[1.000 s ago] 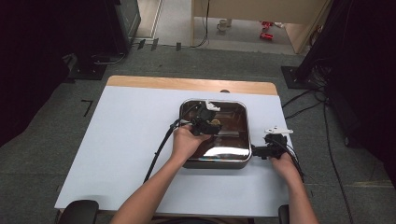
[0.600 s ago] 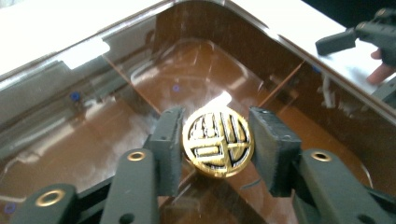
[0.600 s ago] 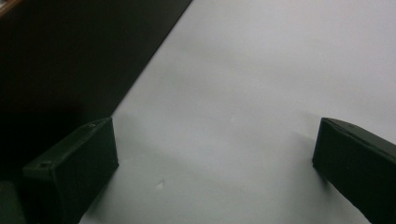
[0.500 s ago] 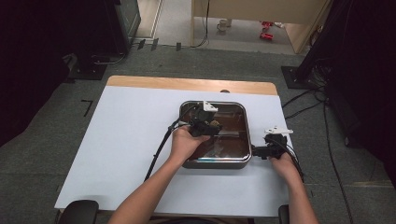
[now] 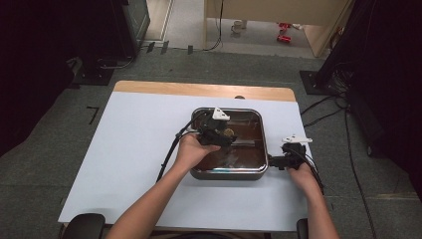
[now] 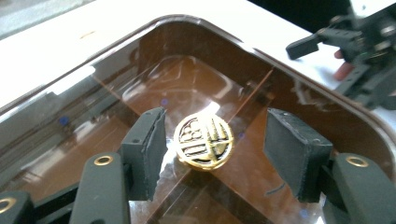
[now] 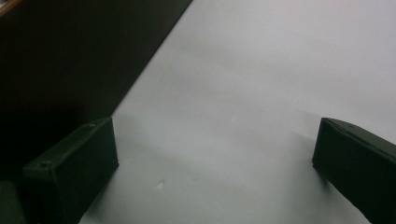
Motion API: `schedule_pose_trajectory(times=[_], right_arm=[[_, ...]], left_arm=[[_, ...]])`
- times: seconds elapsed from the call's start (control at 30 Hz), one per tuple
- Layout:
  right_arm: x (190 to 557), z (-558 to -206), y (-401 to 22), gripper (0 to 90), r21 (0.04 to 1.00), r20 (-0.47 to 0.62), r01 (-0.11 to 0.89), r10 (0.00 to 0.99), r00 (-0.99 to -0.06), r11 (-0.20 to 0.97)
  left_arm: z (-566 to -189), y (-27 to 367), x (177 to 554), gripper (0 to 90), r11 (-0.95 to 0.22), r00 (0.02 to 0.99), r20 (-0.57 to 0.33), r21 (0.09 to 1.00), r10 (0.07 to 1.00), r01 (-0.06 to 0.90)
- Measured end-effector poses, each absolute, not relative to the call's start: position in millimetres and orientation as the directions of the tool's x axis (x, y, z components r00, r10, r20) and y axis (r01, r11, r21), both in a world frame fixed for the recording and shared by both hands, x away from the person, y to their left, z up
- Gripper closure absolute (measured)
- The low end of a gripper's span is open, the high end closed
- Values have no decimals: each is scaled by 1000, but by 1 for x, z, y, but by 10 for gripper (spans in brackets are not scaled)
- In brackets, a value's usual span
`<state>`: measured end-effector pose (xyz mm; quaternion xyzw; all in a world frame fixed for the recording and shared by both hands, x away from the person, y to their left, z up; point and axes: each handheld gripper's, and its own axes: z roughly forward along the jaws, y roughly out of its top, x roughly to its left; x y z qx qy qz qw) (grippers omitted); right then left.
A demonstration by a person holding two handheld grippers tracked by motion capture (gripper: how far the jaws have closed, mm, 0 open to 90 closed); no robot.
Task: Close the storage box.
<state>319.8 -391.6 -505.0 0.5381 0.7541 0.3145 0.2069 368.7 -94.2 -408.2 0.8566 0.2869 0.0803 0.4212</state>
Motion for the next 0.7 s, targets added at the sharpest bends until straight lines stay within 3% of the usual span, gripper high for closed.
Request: schedule_pose_trajectory(times=[0.2,0.5,0.7], right_arm=[[320,-505,-391,0,696,28,683,942,-333,221],[320,-505,-392,0,698,25,681,942,-335,223],[320,-505,-392,0,697,27,682,942,-335,222]], left_arm=[[-400,-85,362,297,-537,854,-38,763,519,360],[-389,-60,362,269,-490,869,-144,776,474,397],[-384,-38,358,269,-502,876,-131,776,465,383]])
